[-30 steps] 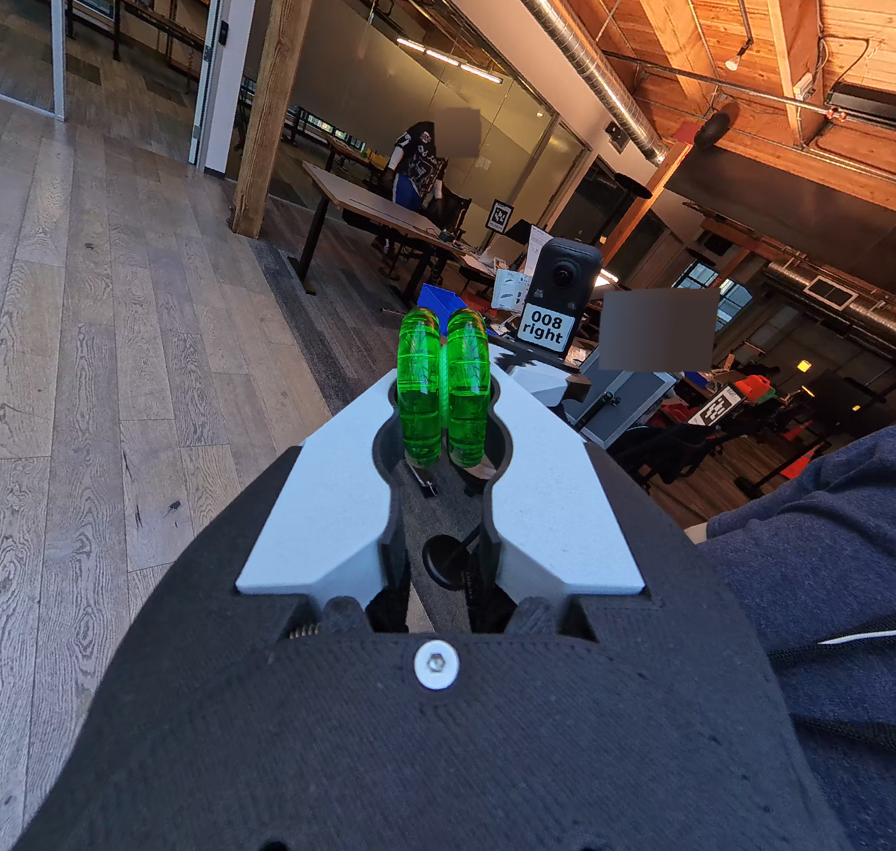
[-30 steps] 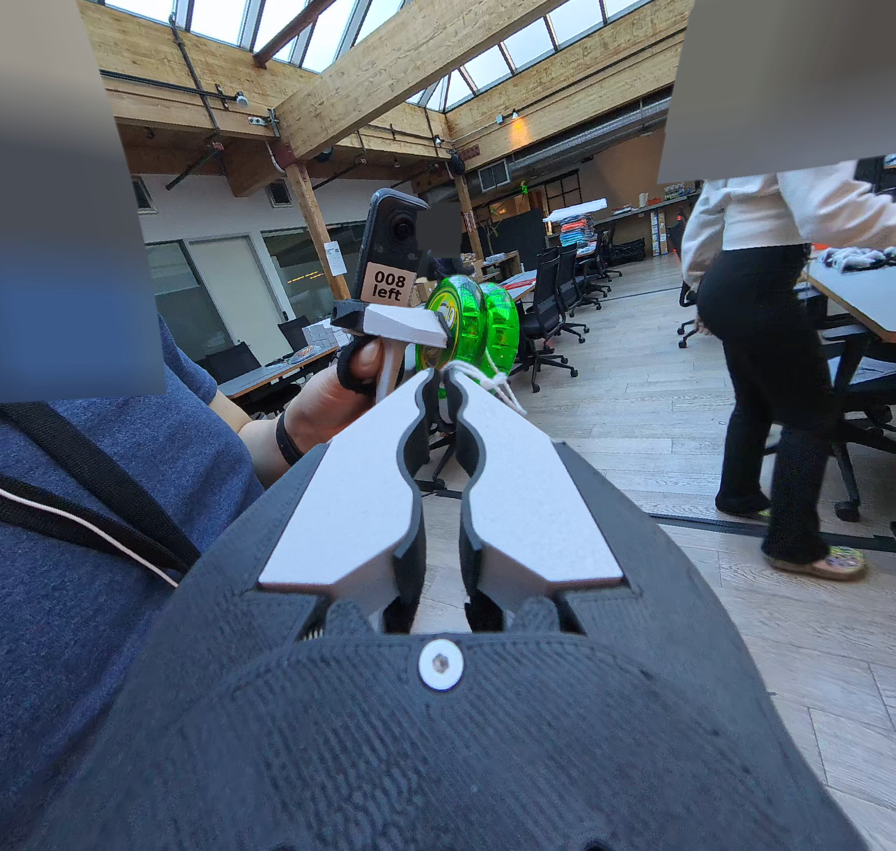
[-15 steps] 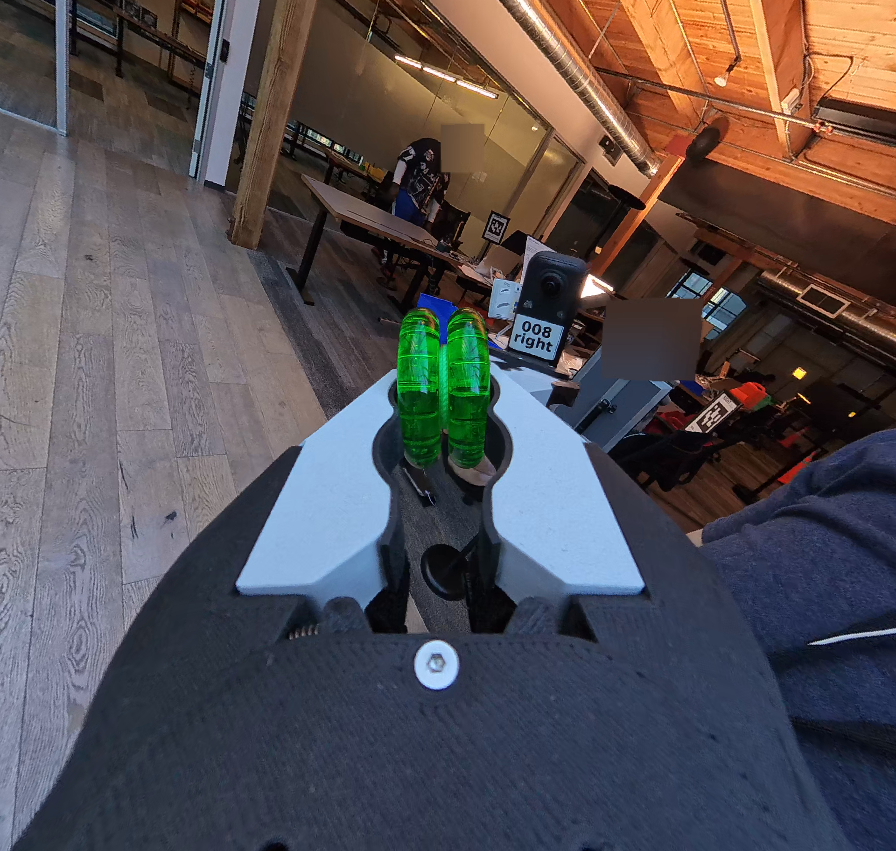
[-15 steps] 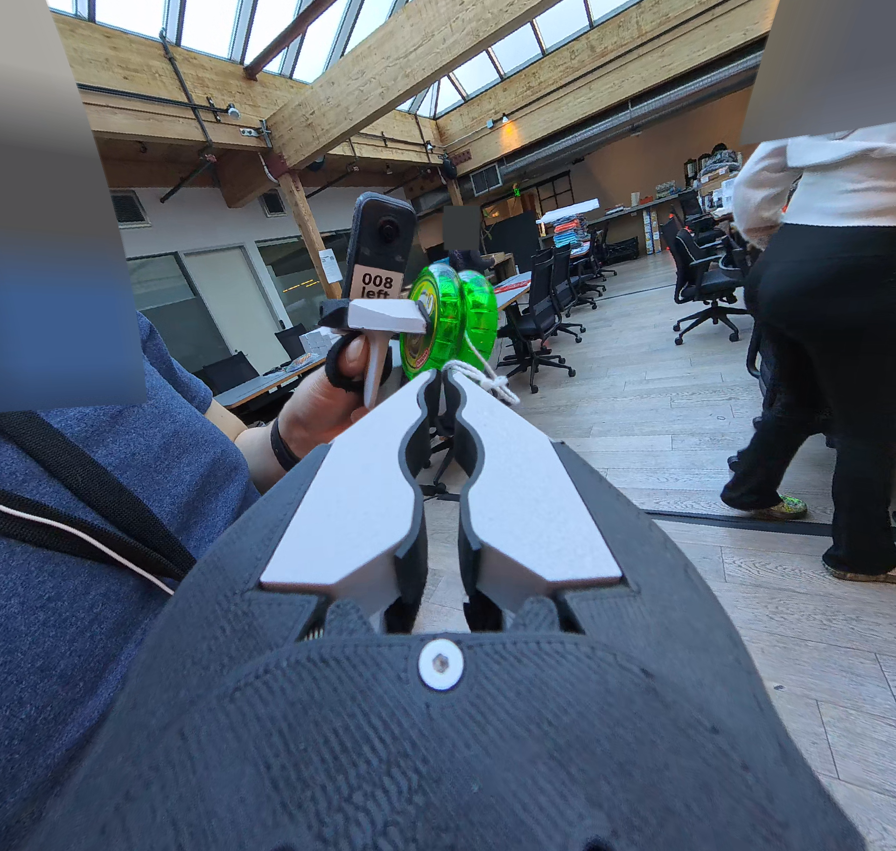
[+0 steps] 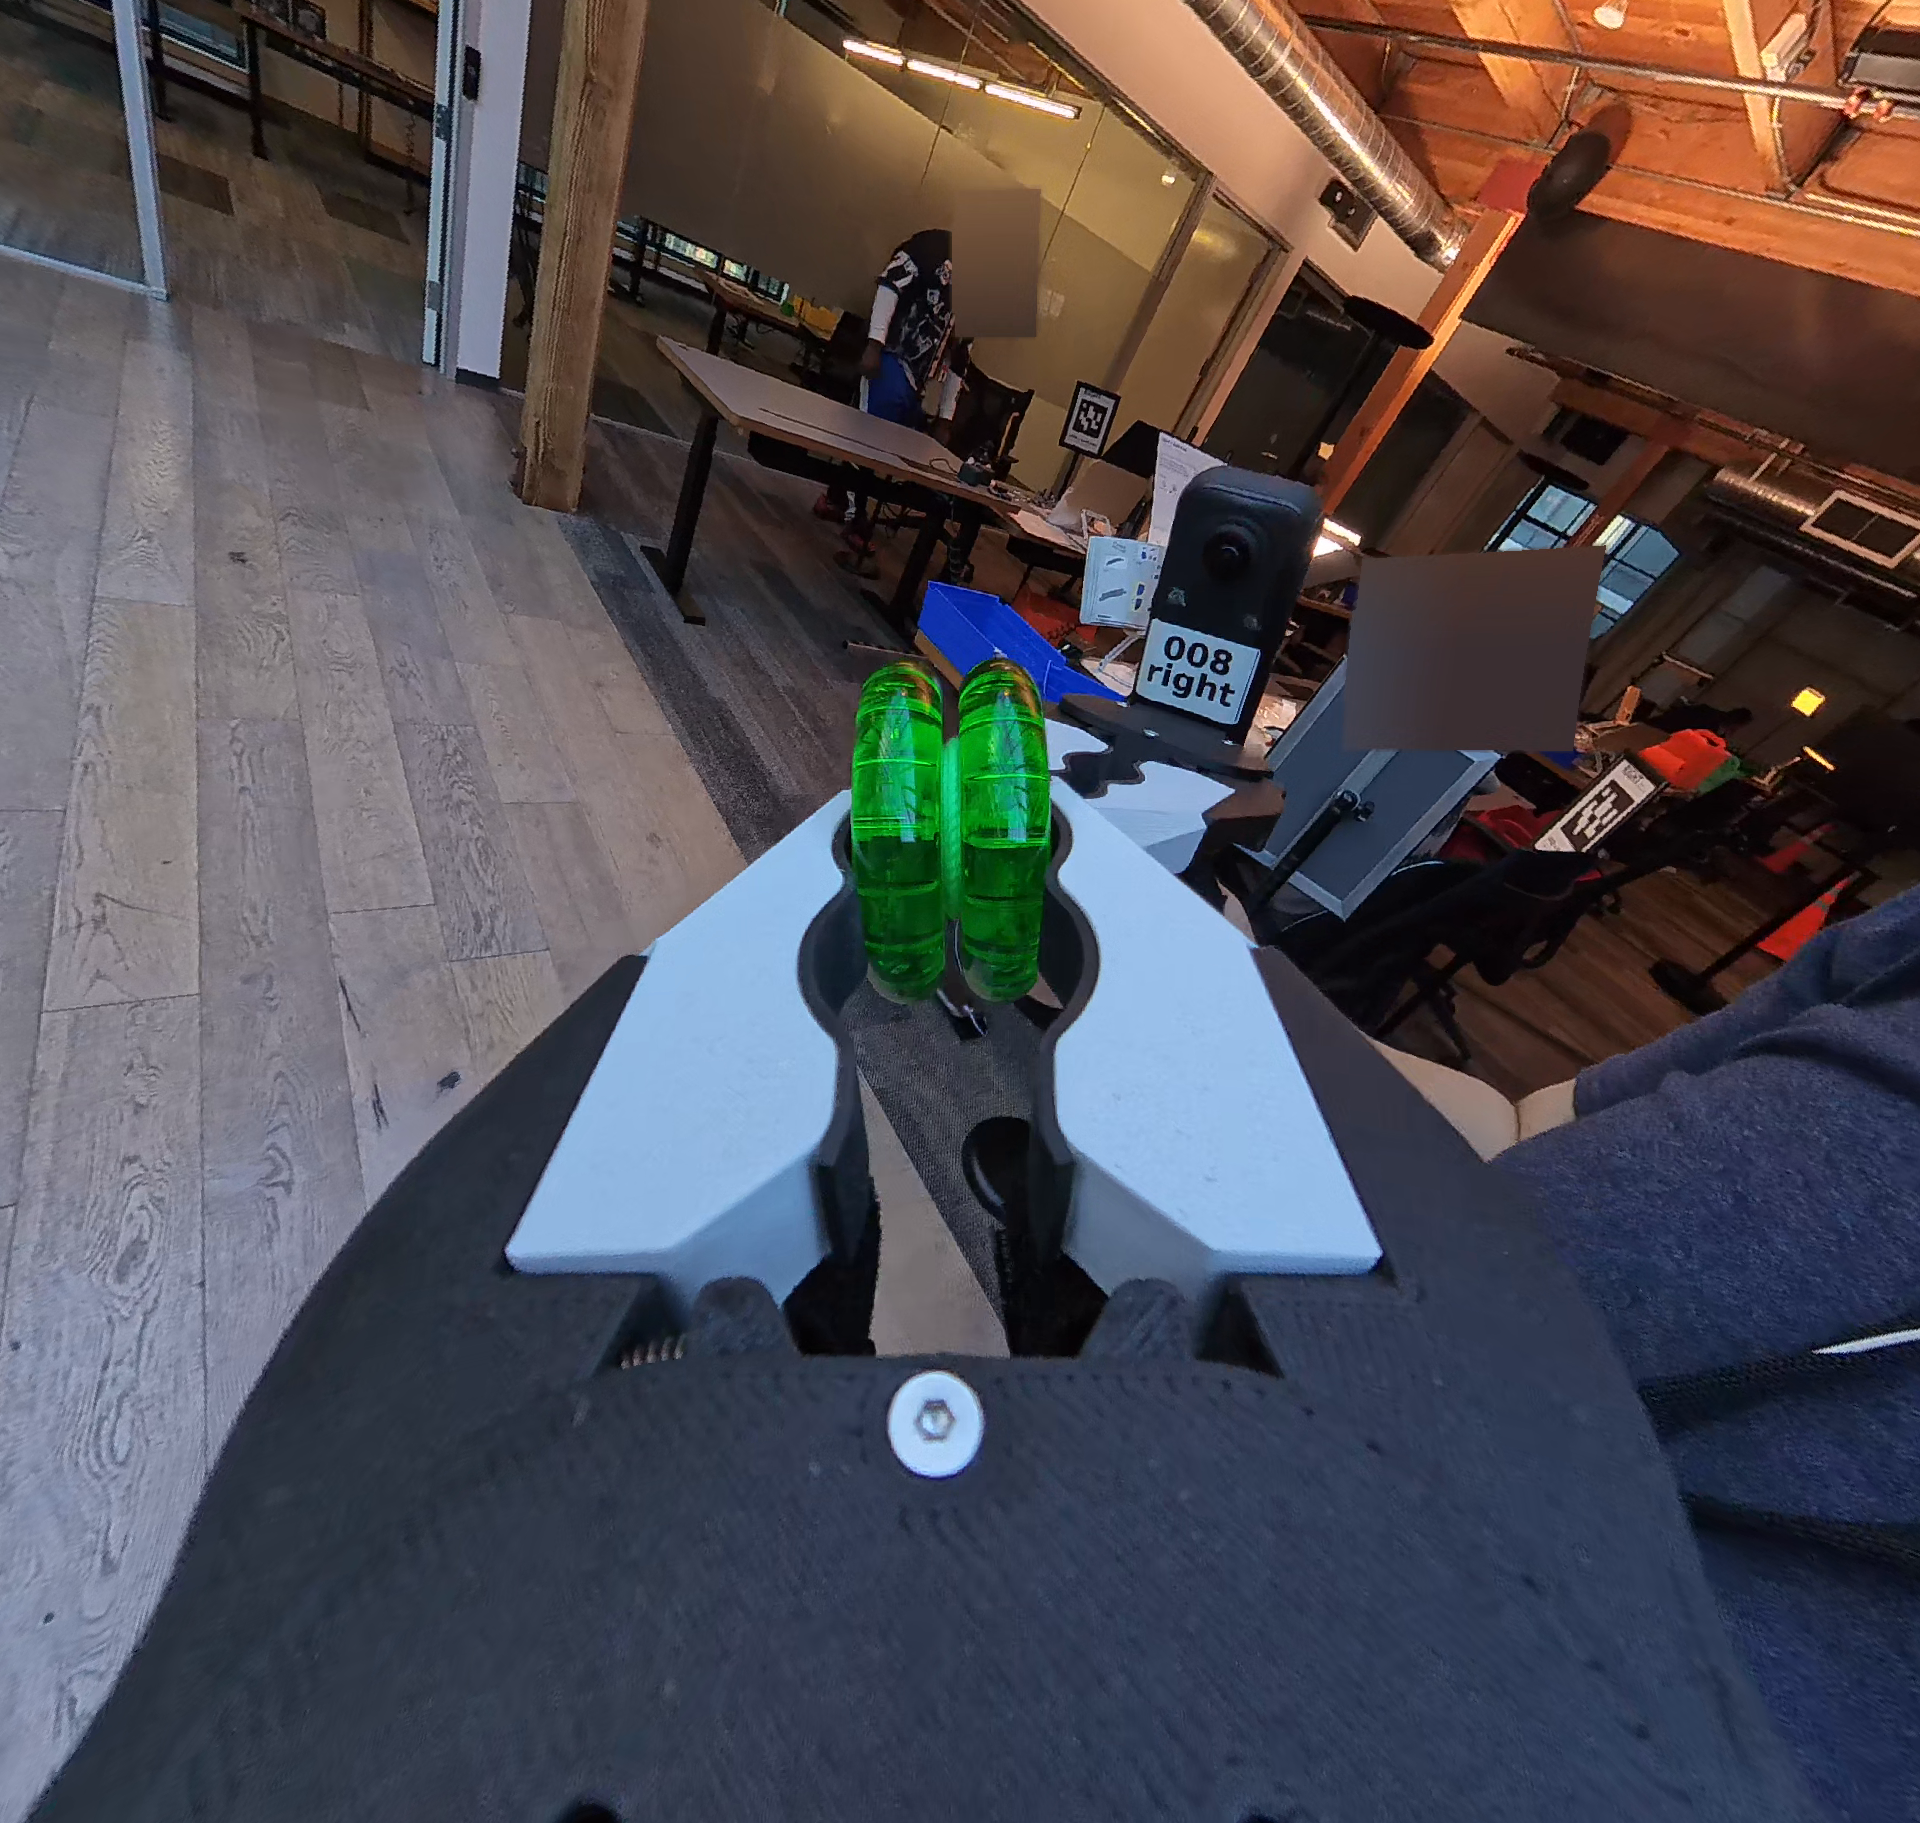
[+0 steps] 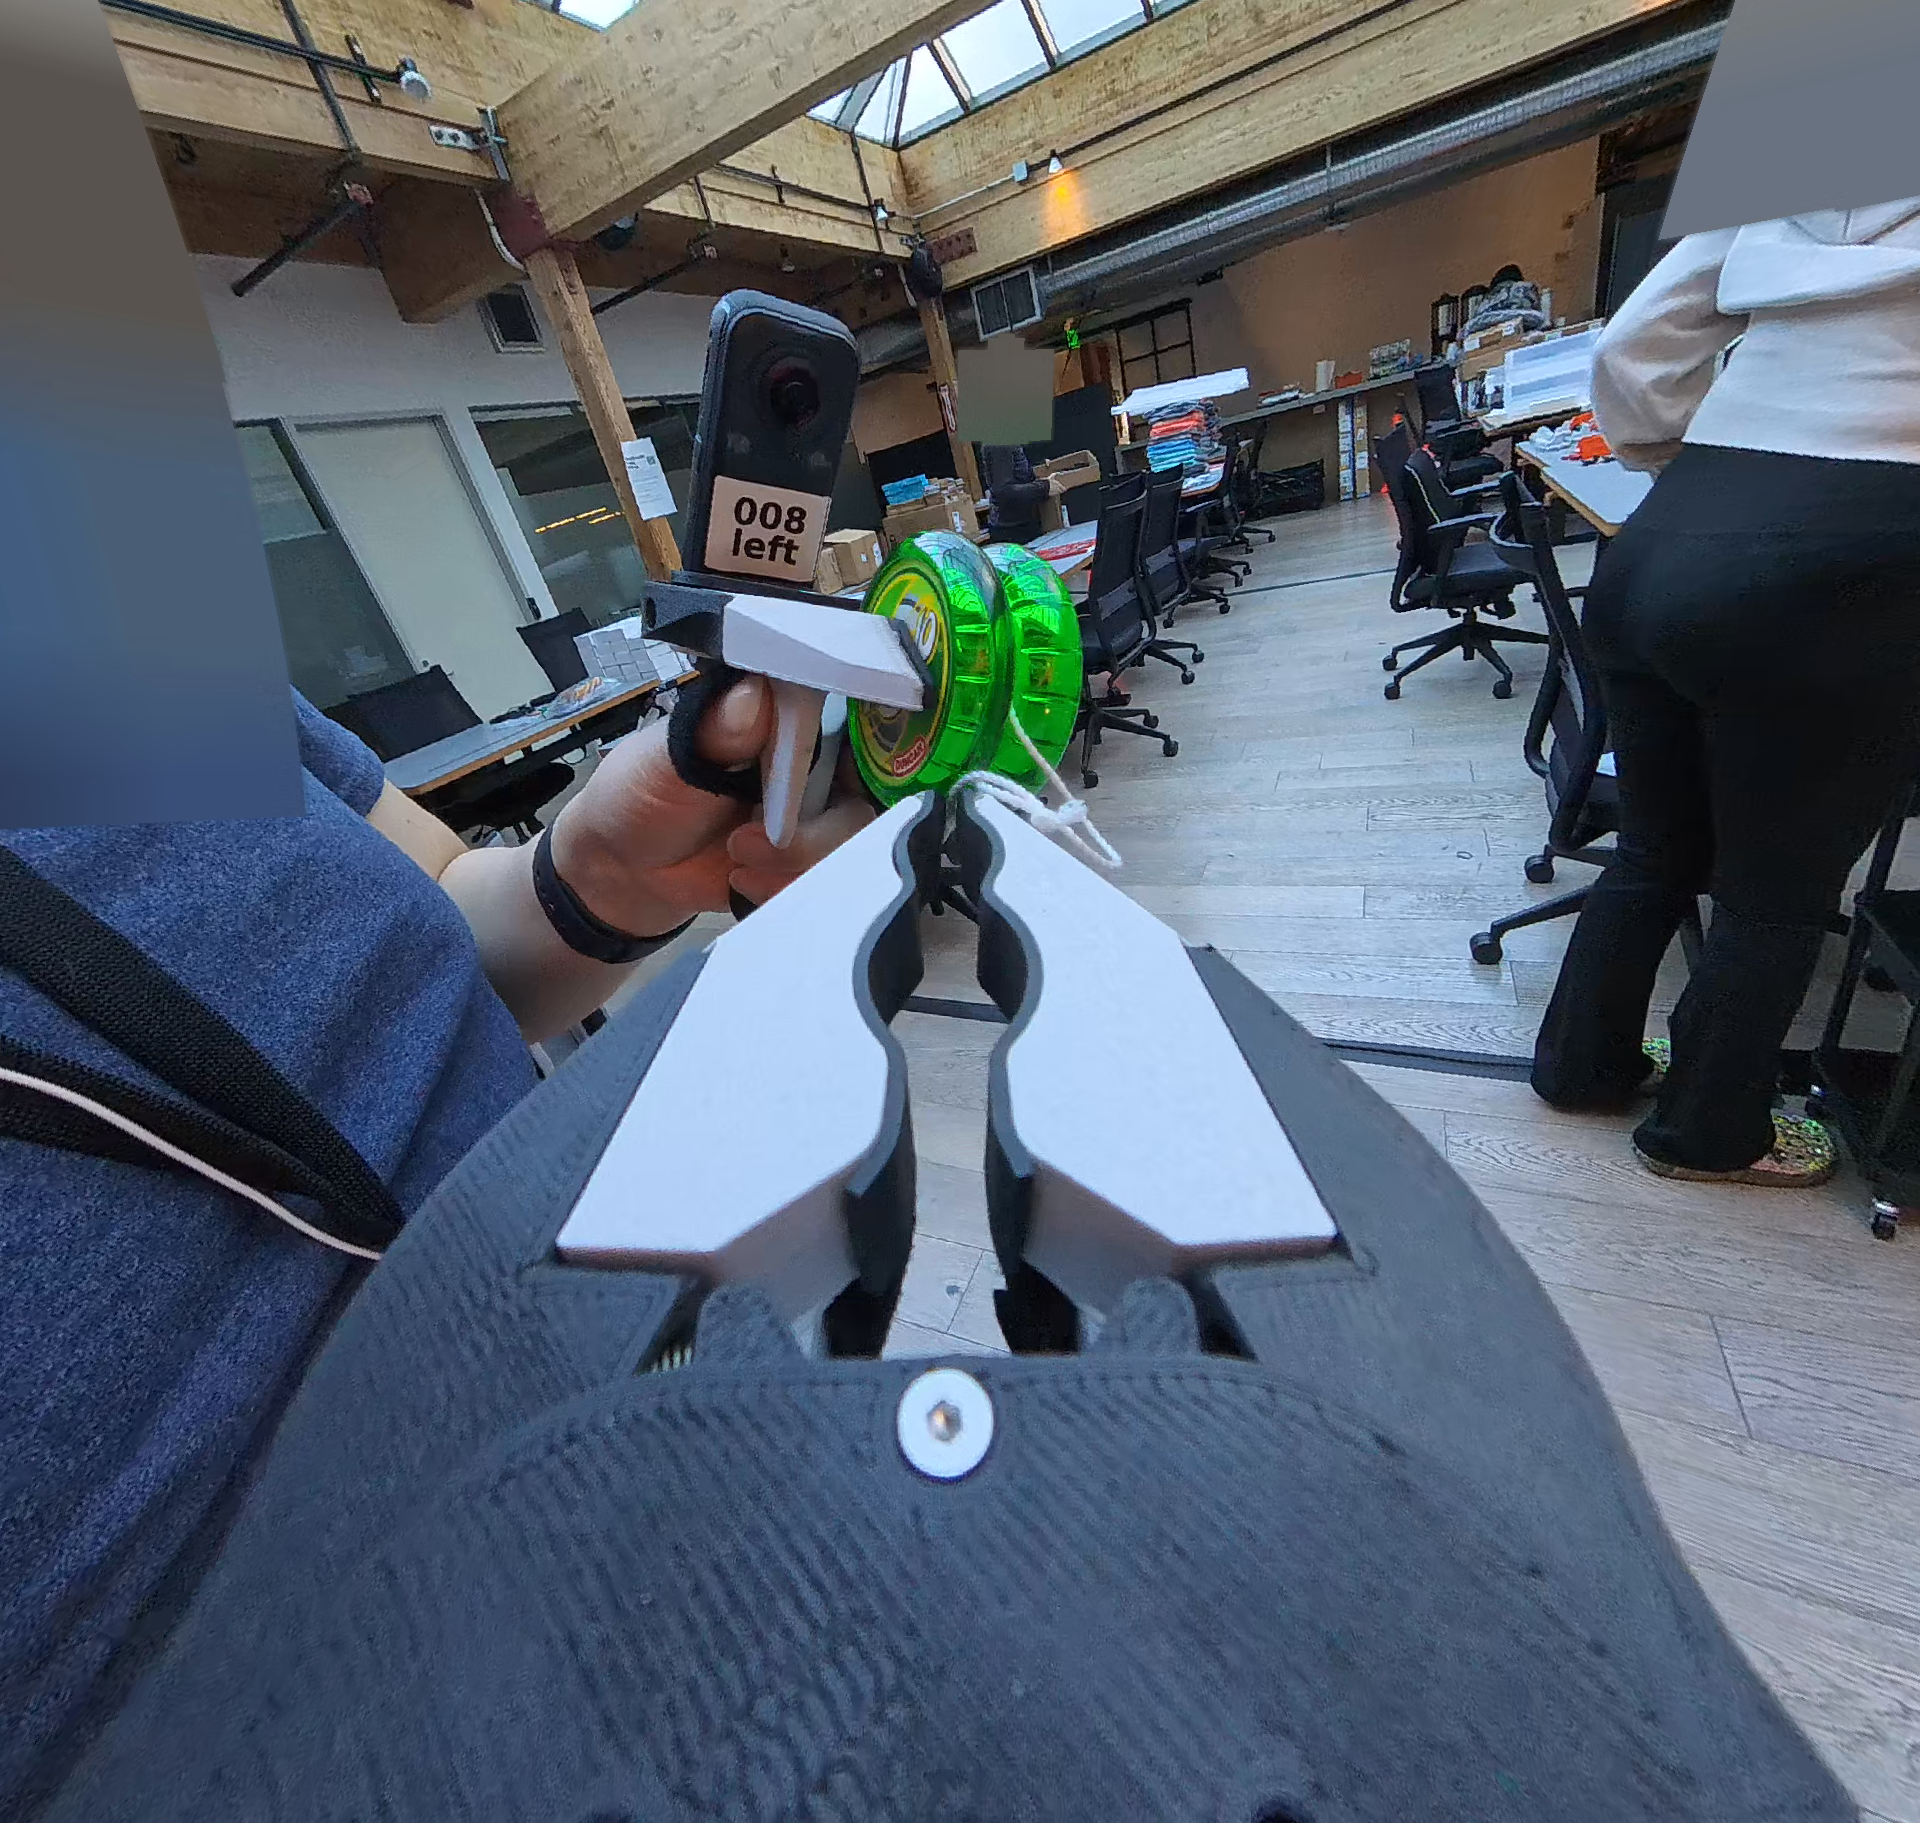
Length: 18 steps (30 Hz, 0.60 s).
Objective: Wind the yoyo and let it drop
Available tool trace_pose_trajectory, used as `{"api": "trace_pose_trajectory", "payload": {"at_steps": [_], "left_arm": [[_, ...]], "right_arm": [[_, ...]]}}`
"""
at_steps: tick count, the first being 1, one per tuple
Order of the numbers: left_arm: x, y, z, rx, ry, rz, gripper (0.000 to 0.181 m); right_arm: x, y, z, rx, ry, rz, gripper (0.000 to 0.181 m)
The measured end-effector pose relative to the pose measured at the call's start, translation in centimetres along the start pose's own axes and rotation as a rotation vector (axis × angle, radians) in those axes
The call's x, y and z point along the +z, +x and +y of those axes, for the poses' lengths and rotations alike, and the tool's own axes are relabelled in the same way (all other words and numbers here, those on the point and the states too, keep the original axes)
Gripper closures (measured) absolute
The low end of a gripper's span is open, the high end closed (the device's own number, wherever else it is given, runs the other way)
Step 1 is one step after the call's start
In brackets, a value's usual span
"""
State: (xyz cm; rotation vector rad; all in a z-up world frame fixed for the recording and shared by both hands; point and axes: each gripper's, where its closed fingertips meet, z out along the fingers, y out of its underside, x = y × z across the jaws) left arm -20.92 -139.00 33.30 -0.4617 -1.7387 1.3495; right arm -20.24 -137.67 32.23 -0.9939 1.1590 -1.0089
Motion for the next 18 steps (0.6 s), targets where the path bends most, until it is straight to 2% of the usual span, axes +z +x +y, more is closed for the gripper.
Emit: {"api": "trace_pose_trajectory", "payload": {"at_steps": [18], "left_arm": [[-0.27,-0.69,0.17,0.008,0.001,-0.047,0.154]], "right_arm": [[0.33,-0.25,-0.23,-0.064,0.002,0.02,0.181]]}}
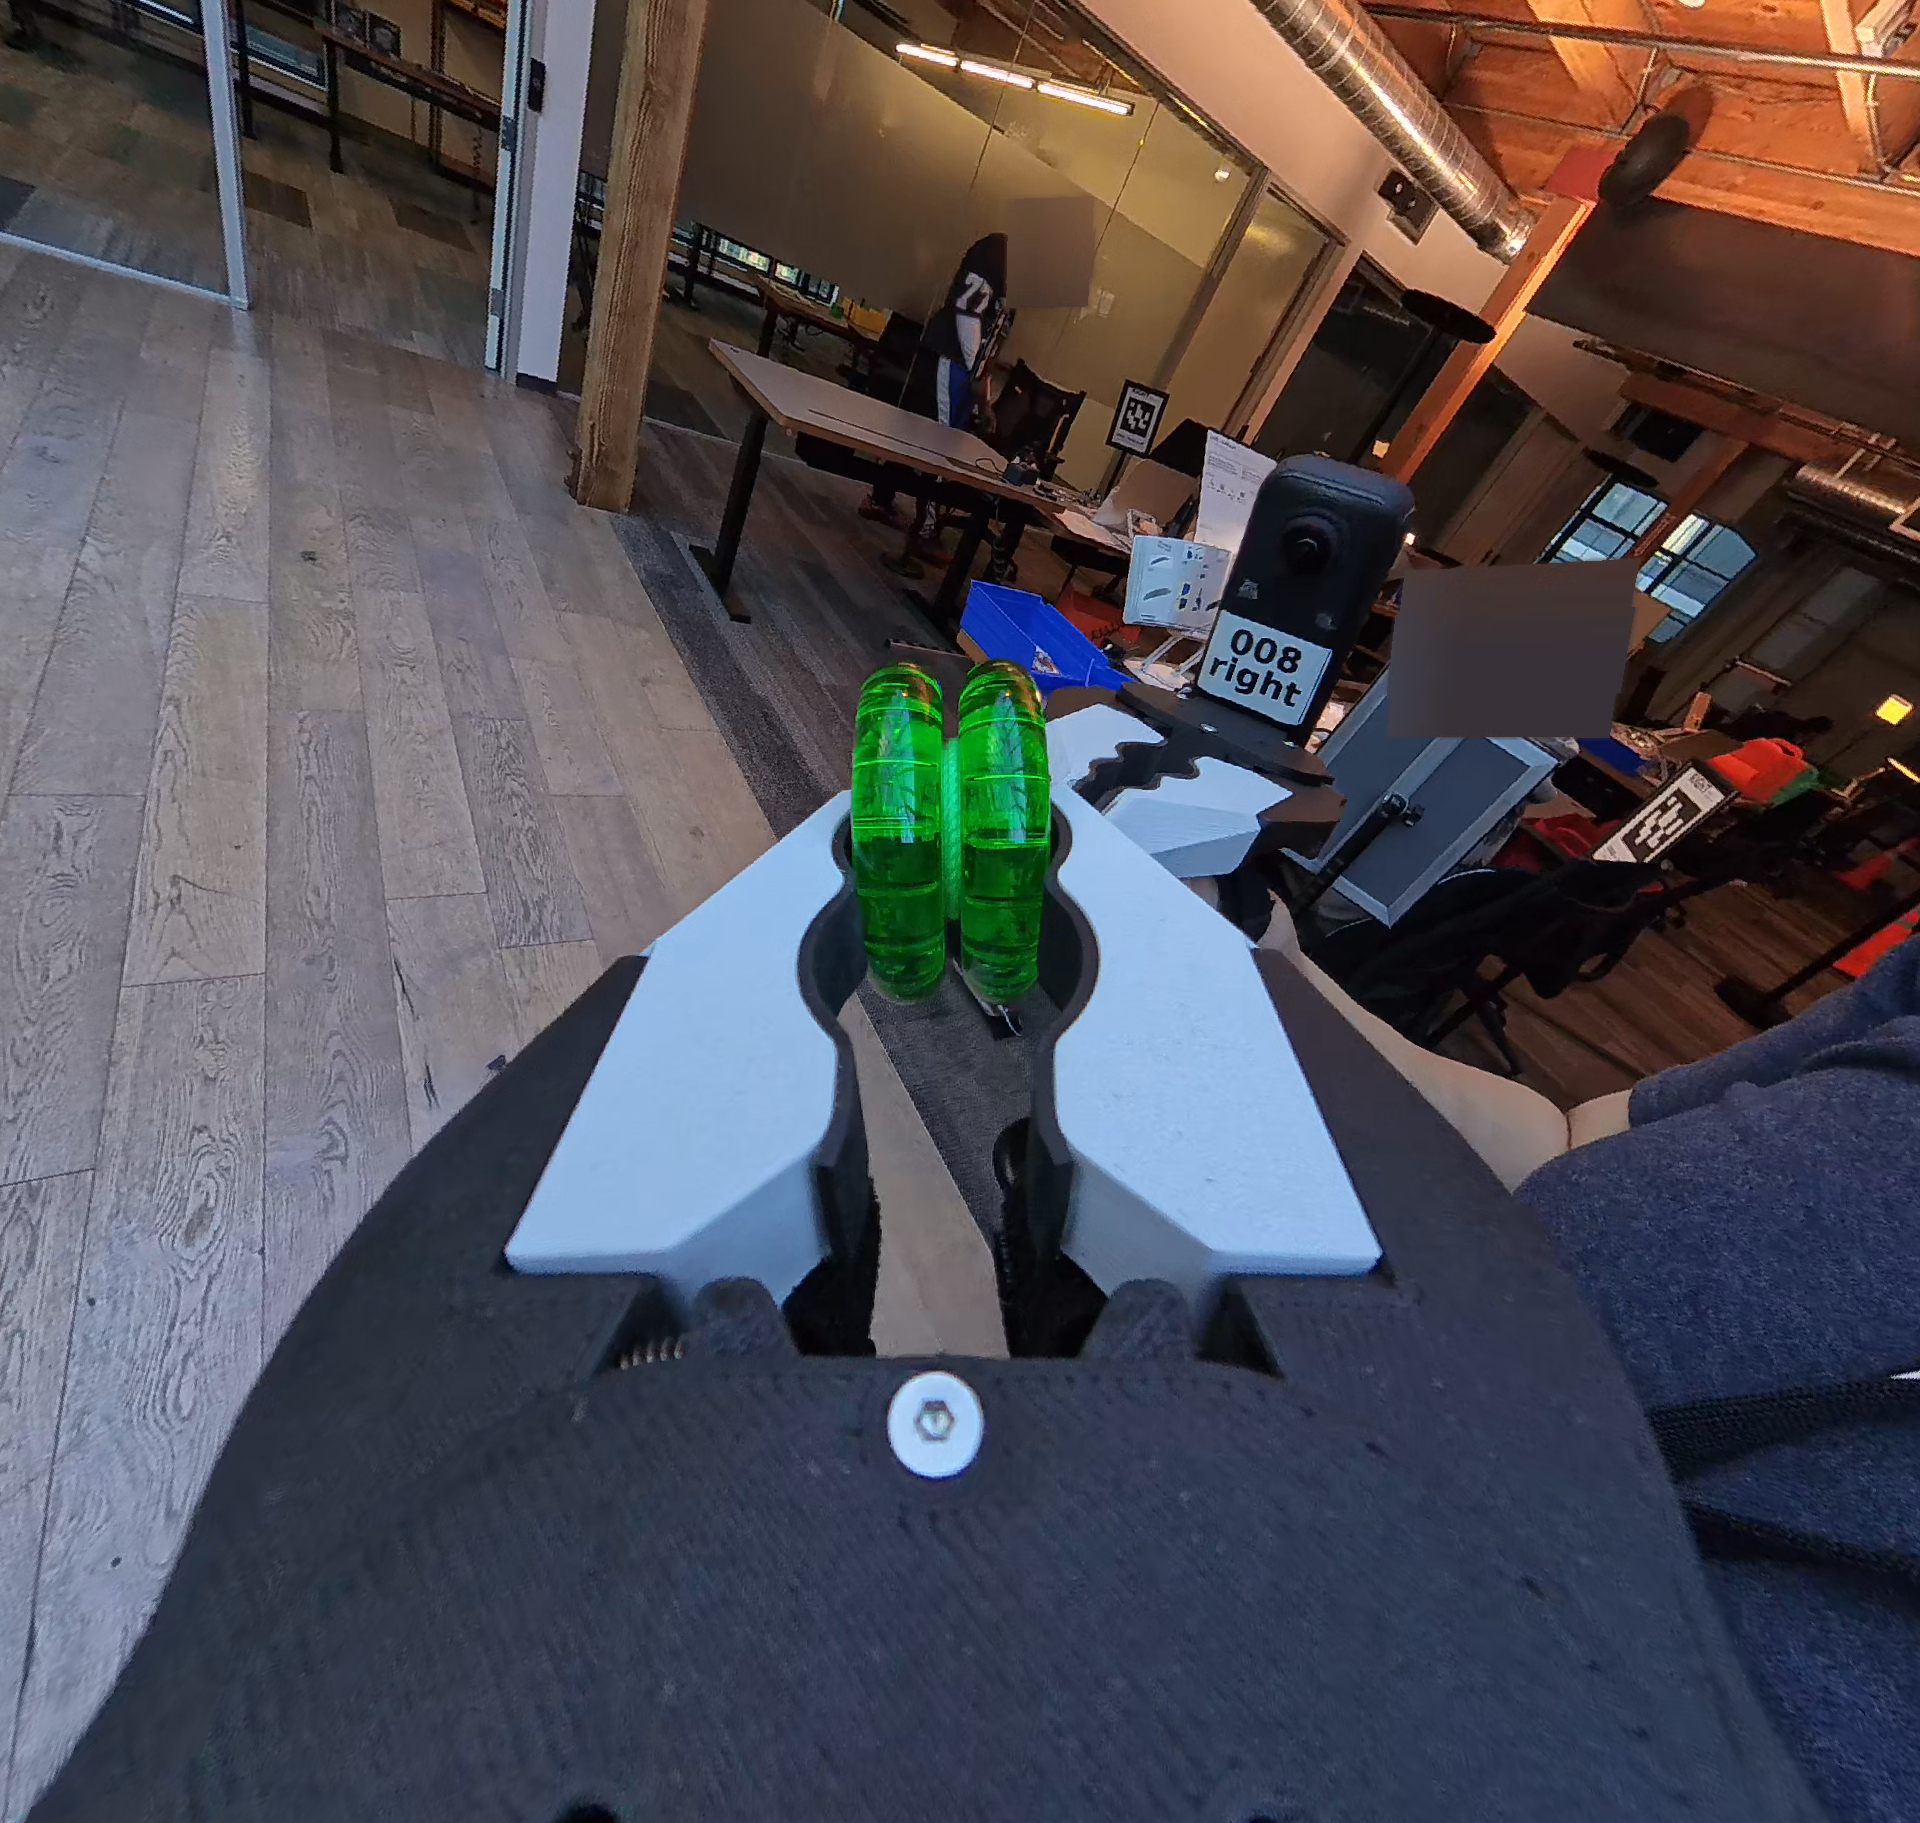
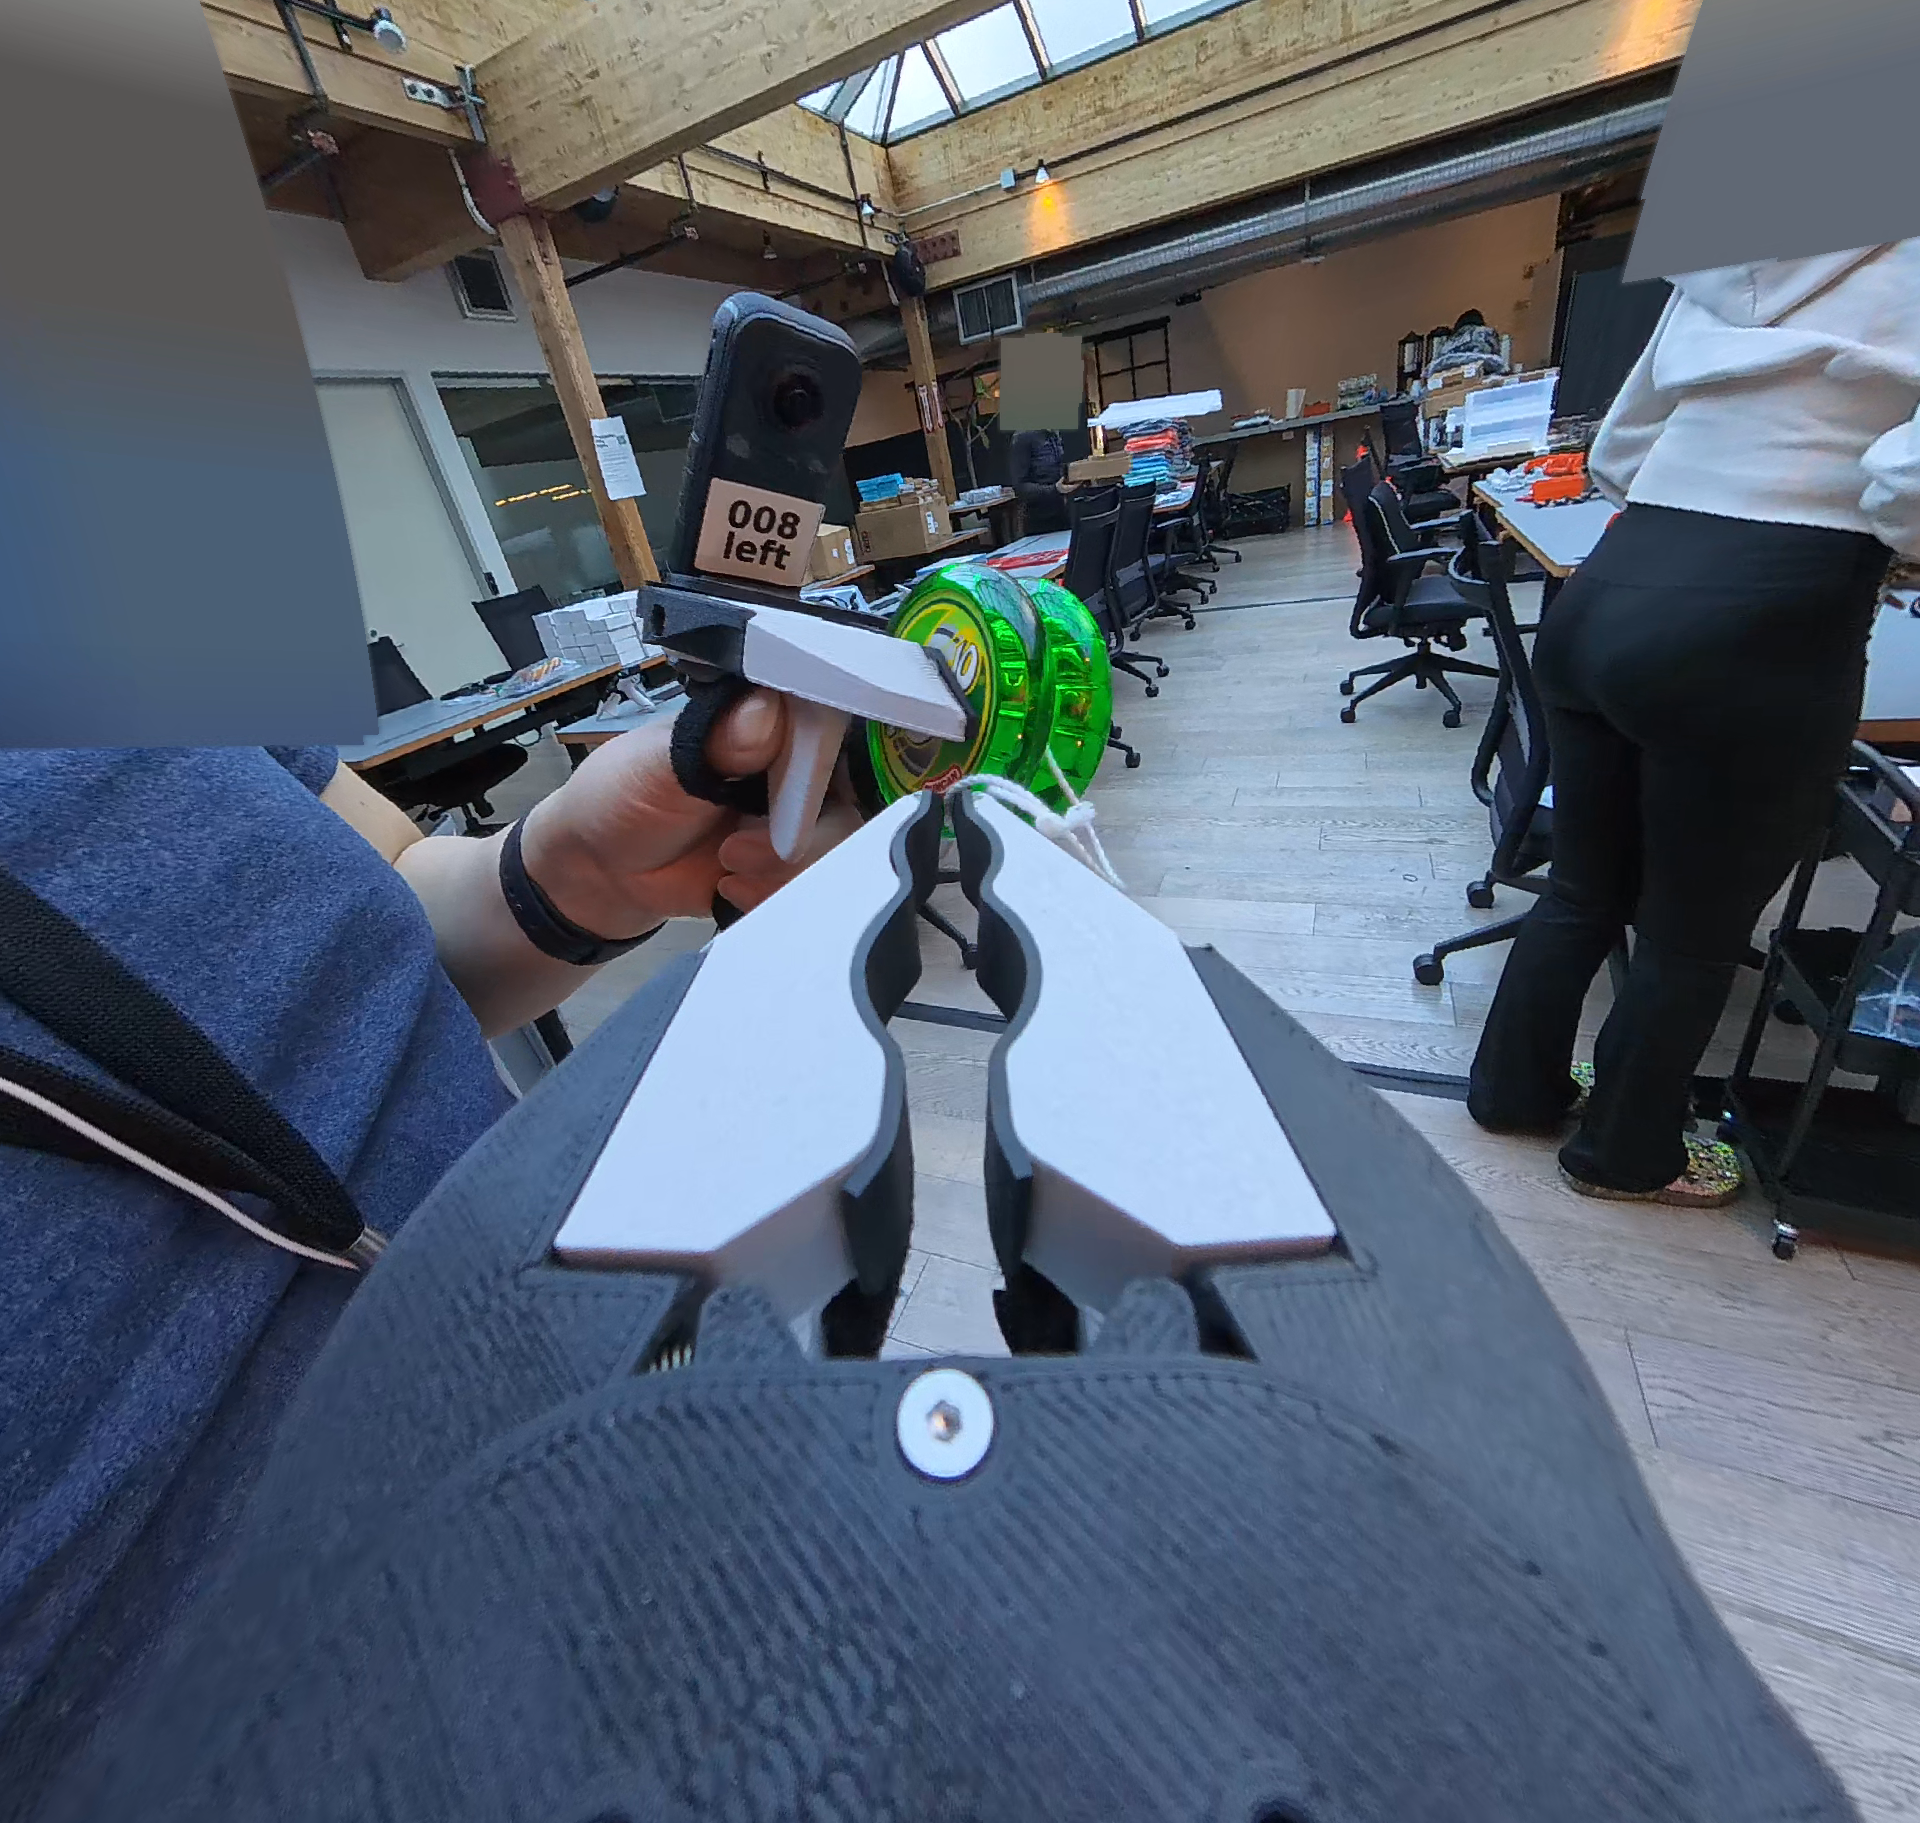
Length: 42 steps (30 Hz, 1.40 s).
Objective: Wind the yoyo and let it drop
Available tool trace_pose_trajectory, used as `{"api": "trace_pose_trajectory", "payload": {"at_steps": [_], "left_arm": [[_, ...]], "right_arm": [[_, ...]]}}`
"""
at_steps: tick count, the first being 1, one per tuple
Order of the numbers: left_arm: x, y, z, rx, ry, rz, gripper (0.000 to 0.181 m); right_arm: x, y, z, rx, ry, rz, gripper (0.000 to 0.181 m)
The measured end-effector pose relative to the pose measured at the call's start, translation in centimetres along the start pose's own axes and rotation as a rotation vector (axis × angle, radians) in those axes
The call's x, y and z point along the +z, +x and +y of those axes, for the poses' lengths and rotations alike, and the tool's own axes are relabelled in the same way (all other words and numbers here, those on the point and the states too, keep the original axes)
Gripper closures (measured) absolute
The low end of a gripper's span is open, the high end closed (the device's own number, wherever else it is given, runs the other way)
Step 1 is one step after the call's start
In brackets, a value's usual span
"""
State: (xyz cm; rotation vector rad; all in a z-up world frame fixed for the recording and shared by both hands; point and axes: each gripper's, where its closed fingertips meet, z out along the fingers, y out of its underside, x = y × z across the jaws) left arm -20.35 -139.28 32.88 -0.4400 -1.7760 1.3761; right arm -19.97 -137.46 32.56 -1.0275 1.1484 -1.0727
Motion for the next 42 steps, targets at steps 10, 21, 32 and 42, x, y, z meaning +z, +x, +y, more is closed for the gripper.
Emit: {"api": "trace_pose_trajectory", "payload": {"at_steps": [10,21,32,42], "left_arm": [[0.6,0.5,0.0,-0.072,0.036,0.032,0.154],[0.9,-0.2,-0.4,-0.187,0.109,0.037,0.154],[1.3,-0.8,-0.8,-0.111,0.109,-0.008,0.154],[1.6,-1.4,-1.4,-0.089,0.124,-0.026,0.154]], "right_arm": [[0.0,-0.8,-1.0,-0.034,0.094,-0.039,0.179],[0.5,-0.9,-1.2,-0.147,0.181,0.008,0.167],[0.5,-0.2,-1.5,-0.129,0.206,0.008,0.164],[0.4,0.4,-1.9,-0.134,0.236,0.038,0.156]]}}
